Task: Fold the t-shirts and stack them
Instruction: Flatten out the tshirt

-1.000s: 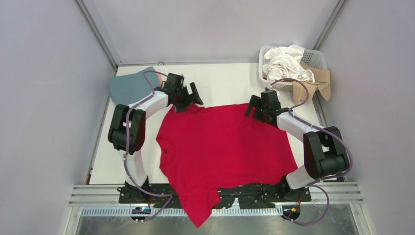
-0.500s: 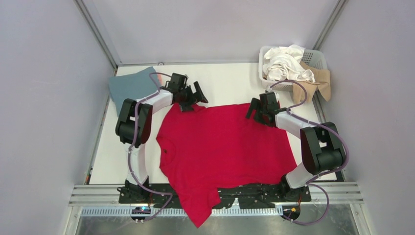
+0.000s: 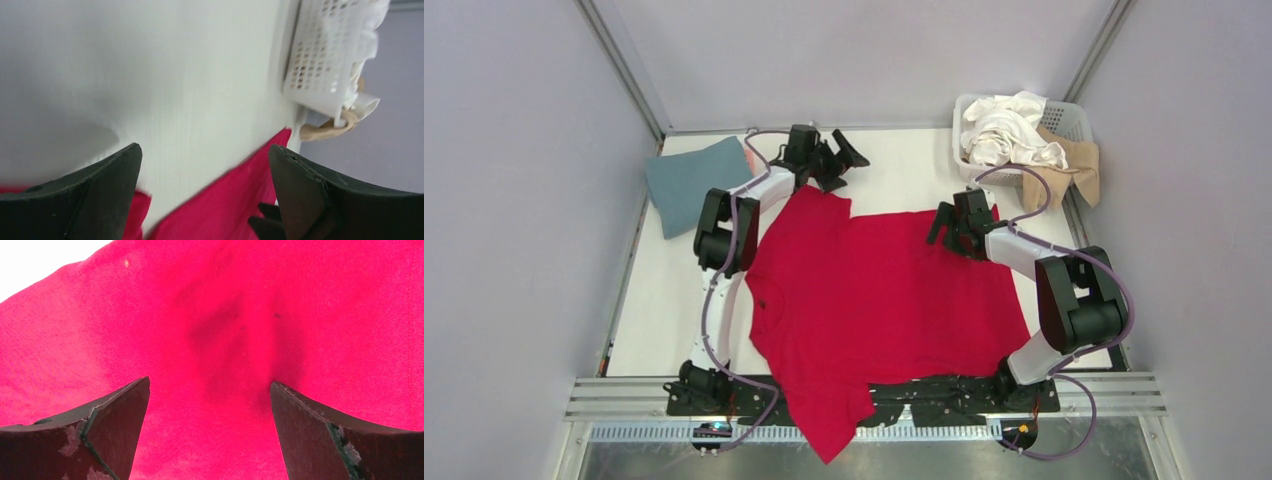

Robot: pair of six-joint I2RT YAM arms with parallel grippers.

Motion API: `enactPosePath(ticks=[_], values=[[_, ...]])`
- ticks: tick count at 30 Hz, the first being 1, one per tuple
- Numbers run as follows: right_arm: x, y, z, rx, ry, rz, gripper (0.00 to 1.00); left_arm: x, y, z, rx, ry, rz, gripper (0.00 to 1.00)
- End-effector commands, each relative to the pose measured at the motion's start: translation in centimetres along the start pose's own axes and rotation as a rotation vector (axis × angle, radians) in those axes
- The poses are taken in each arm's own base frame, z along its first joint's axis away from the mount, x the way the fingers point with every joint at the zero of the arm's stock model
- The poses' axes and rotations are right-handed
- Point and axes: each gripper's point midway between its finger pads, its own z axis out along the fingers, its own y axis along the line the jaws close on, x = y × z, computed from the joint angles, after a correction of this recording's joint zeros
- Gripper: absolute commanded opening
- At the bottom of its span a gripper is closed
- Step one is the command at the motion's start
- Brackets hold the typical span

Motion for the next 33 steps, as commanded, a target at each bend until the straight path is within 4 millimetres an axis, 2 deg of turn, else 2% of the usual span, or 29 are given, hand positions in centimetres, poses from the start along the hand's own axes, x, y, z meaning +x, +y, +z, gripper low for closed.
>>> enactPosePath(ticks=[1,3,4,6,8,10,12,14,17,18,19,21,23,26,30,33], values=[[-1.4,0.0,0.0,0.018,-0.043,-0.014,0.95,-4.6,-5.0,2.7,0.102,-0.105,-0.019,1.0],[-1.6,0.1,-0.2,0.015,-0.05,-0.017,0.95,-5.5,-6.5,3.6,0.129,-0.075,-0.005,0.99],[-1.7,0.0,-0.3,0.019,-0.055,-0.021,0.95,-5.7,-8.0,3.4,0.168,-0.062,0.019,1.0],[-2.0,-0.1,-0.4,0.029,-0.066,-0.026,0.95,-5.5,-9.1,2.3,0.175,-0.056,0.066,1.0],[-2.4,-0.2,-0.6,0.039,-0.074,-0.032,0.95,-5.6,-9.7,0.1,0.123,-0.084,0.141,1.0],[-2.8,-0.2,-0.9,0.043,-0.084,-0.039,0.95,-5.6,-10.5,-3.4,0.053,-0.127,0.237,0.99],[-3.3,-0.3,-1.4,0.05,-0.1,-0.05,0.95,-5.3,-10.2,-7.6,-0.065,-0.168,0.307,0.99],[-3.8,-0.6,-1.9,0.065,-0.113,-0.055,0.95,-4.1,-8.9,-11.9,-0.199,-0.207,0.374,1.0],[-4.6,-1.1,-3.1,0.094,-0.147,-0.06,0.95,-1.0,-6.2,-17.5,-0.336,-0.244,0.431,1.0],[-4.8,-1.2,-3.6,0.097,-0.155,-0.058,0.95,0.6,-4.7,-18.7,-0.363,-0.222,0.422,1.0],[-4.6,-1.5,-3.8,0.106,-0.152,-0.054,0.95,3.1,-1.8,-19.5,-0.404,-0.169,0.397,1.0],[-4.3,-1.5,-4.4,0.093,-0.154,-0.046,0.95,5.6,0.5,-21.6,-0.423,-0.148,0.378,1.0],[-3.6,-1.6,-4.7,0.078,-0.143,-0.045,0.95,7.2,2.8,-23.1,-0.471,-0.14,0.369,1.0],[-2.5,-1.8,-4.6,0.075,-0.109,-0.047,0.95,9.2,5.6,-23.7,-0.517,-0.107,0.353,1.0],[-1.9,-2.3,-4.2,0.092,-0.091,-0.049,0.95,10.9,7.5,-22.1,-0.529,-0.015,0.334,1.0],[-1.8,-2.5,-4.1,0.097,-0.088,-0.052,0.95,11.0,8.4,-20.8,-0.559,0.021,0.319,1.0]])
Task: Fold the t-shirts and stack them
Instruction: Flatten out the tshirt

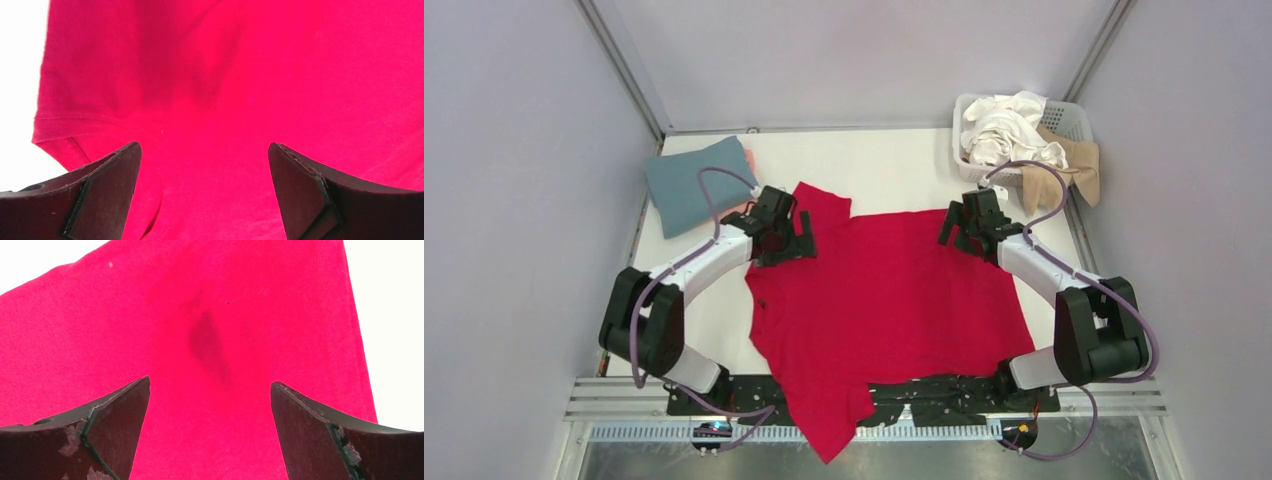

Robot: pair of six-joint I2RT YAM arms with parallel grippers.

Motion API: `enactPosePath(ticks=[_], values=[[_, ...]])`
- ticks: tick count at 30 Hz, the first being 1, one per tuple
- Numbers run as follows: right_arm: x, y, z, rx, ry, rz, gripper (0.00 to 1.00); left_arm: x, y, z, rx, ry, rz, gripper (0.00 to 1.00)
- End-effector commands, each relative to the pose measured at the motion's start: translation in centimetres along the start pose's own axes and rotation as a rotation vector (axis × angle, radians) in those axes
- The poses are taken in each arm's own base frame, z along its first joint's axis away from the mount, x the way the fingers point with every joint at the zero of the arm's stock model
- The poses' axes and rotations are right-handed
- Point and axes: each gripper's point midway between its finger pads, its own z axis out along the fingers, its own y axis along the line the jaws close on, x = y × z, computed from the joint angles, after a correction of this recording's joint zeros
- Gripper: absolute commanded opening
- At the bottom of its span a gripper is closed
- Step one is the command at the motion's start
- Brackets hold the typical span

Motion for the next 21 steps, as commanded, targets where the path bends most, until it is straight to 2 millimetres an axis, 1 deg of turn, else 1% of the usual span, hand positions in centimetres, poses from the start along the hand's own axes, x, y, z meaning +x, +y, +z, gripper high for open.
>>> enactPosePath(ticks=[1,6,10,12,15,16,17,18,19,20,21], values=[[0.0,-0.4,0.1,0.012,-0.005,0.0,0.95,-1.4,-0.9,1.2,0.012,-0.005,0.003,1.0],[1.2,-0.5,1.4,0.013,0.049,-0.011,0.95,-1.0,-0.1,4.4,0.008,0.097,-0.048,1.0],[1.5,-0.5,2.5,0.019,0.081,-0.014,0.95,-1.0,1.5,6.3,-0.036,0.16,-0.088,1.0],[1.4,-0.3,3.0,0.016,0.093,-0.014,0.95,-1.2,1.9,6.8,-0.04,0.186,-0.109,1.0],[1.5,-0.1,3.9,0.009,0.117,-0.012,0.95,-1.6,2.0,7.4,-0.018,0.204,-0.13,1.0],[1.1,0.2,4.1,0.001,0.116,-0.01,0.95,-1.9,2.1,7.6,-0.018,0.207,-0.133,1.0],[1.2,0.0,4.5,0.009,0.126,-0.009,0.95,-2.3,2.1,7.7,-0.021,0.21,-0.135,1.0],[0.7,0.1,4.6,0.001,0.123,-0.01,0.95,-2.4,2.3,8.1,-0.027,0.223,-0.137,1.0],[0.8,-0.1,5.0,0.006,0.134,-0.006,0.95,-2.7,2.3,8.3,-0.025,0.227,-0.14,1.0],[0.2,-0.2,5.1,0.006,0.127,0.001,0.95,-2.8,2.3,8.6,-0.023,0.237,-0.144,0.99],[0.2,-0.2,5.3,0.002,0.135,0.002,0.95,-3.1,2.1,8.8,-0.015,0.246,-0.149,1.0]])
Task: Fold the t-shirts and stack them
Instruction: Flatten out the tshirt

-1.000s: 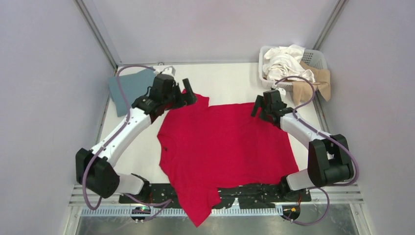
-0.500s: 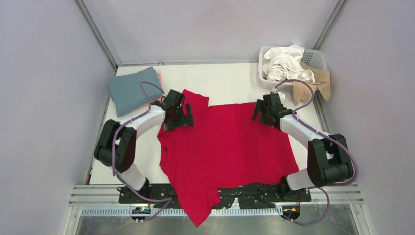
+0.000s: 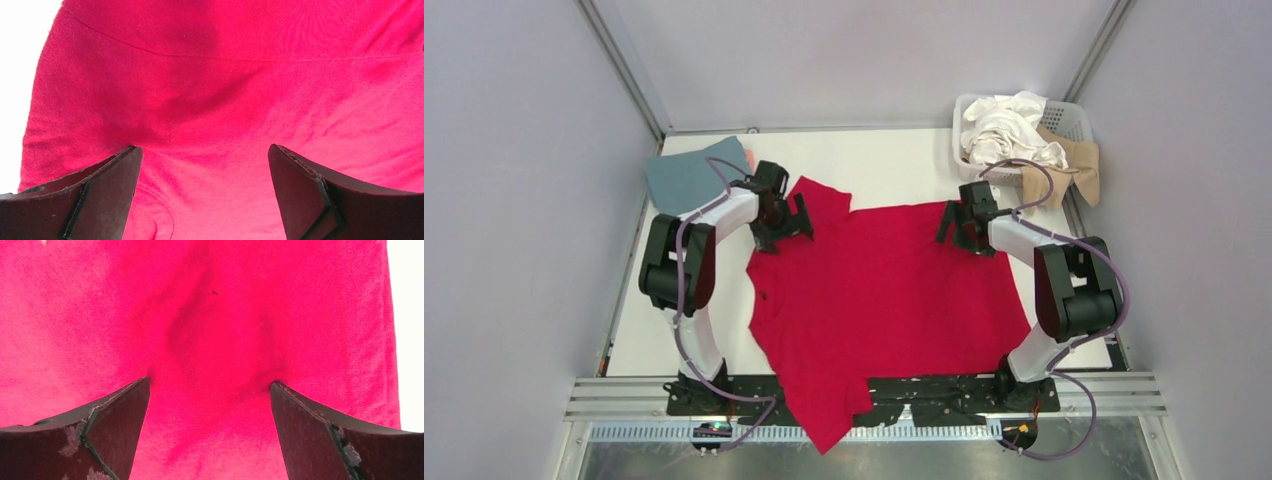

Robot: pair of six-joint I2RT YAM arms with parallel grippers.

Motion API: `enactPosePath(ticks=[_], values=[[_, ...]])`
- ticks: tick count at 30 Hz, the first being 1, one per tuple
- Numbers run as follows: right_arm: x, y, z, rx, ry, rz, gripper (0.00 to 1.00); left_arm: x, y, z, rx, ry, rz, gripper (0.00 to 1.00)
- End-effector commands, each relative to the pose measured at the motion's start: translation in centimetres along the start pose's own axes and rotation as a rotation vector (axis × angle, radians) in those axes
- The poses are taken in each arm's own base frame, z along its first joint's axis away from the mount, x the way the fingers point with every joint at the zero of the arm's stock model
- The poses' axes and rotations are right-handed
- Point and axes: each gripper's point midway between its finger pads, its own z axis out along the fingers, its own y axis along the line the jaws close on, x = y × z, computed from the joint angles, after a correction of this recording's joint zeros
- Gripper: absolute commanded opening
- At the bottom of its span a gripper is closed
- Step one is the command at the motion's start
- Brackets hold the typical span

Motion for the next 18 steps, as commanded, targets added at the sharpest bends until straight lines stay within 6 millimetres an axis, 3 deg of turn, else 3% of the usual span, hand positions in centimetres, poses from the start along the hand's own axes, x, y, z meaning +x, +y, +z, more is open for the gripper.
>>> enactPosePath(ticks=[1,8,18], values=[[-2.2,0.6,0.7,-0.039,-0.014,0.014,0.95,-1.0,-0.1,1.5,0.015,0.053,0.005,1.0],[-4.1,2.0,1.4,-0.07,-0.012,0.012,0.95,-5.0,-1.2,1.3,0.004,0.028,0.008,1.0],[-6.6,2.9,2.6,-0.07,-0.031,0.022,0.95,-10.0,-0.5,2.3,-0.026,0.019,-0.025,1.0]])
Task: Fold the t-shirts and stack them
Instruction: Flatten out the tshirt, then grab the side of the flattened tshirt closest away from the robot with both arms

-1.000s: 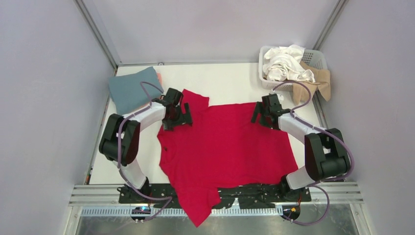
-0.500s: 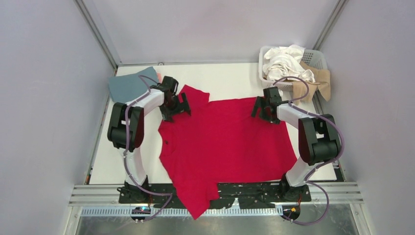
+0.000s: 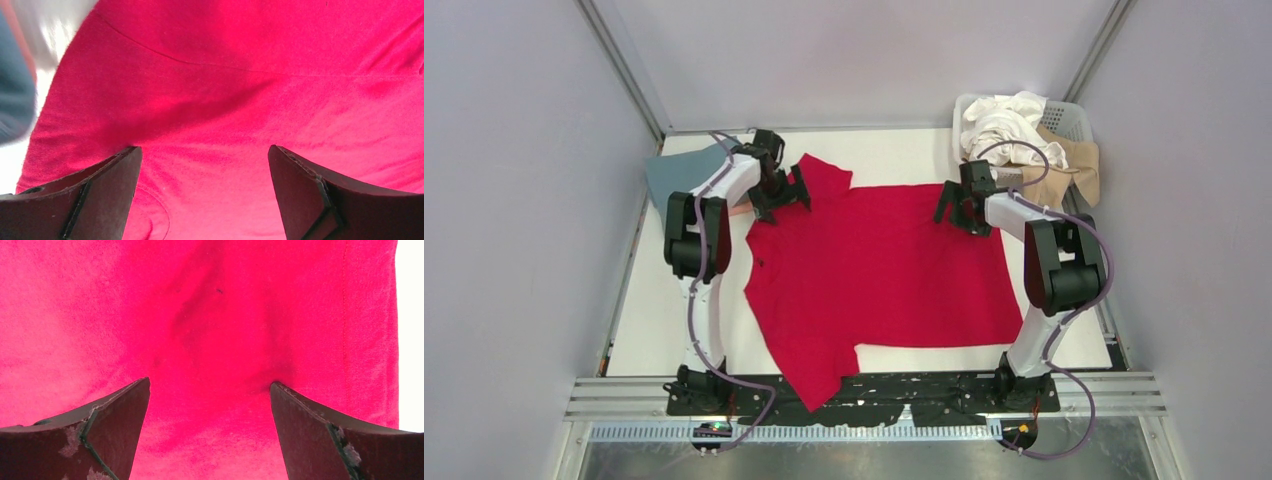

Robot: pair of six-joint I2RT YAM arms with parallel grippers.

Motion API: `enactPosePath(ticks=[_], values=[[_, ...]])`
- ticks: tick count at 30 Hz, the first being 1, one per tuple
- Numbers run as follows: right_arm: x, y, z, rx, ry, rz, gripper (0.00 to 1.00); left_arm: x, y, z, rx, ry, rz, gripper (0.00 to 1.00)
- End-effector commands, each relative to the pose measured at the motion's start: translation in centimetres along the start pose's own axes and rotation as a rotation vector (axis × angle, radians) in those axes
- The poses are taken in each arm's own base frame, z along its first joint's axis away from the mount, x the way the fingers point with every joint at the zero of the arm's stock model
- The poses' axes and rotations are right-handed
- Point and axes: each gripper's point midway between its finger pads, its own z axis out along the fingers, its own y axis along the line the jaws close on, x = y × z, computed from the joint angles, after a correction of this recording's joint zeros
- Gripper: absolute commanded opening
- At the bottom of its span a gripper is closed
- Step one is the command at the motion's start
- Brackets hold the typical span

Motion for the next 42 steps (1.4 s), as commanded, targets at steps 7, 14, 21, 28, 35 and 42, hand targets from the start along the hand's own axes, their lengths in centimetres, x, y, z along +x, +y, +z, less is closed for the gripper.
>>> enactPosePath(ticks=[7,14,21,28,35,42], values=[[-2.5,0.7,0.3,-0.002,-0.047,0.004,0.95,-4.9,-0.2,-0.6,0.028,-0.051,0.008,1.0],[-6.0,0.7,-3.3,0.008,-0.156,-0.008,0.95,-7.8,-4.0,-6.5,0.141,-0.177,0.076,1.0],[-3.8,-1.6,-8.0,0.024,-0.225,0.048,0.95,-1.2,-5.5,-13.1,0.149,-0.307,0.221,1.0],[1.1,-4.9,-11.0,0.068,-0.233,0.119,0.95,12.5,-3.3,-14.4,0.081,-0.308,0.367,1.0],[1.5,-5.7,-13.2,0.057,-0.286,0.138,0.95,24.5,0.2,-14.4,0.13,-0.201,0.465,1.0],[2.3,-7.1,-13.0,0.126,-0.282,0.142,0.95,34.5,3.7,-12.6,0.107,-0.006,0.679,0.89]])
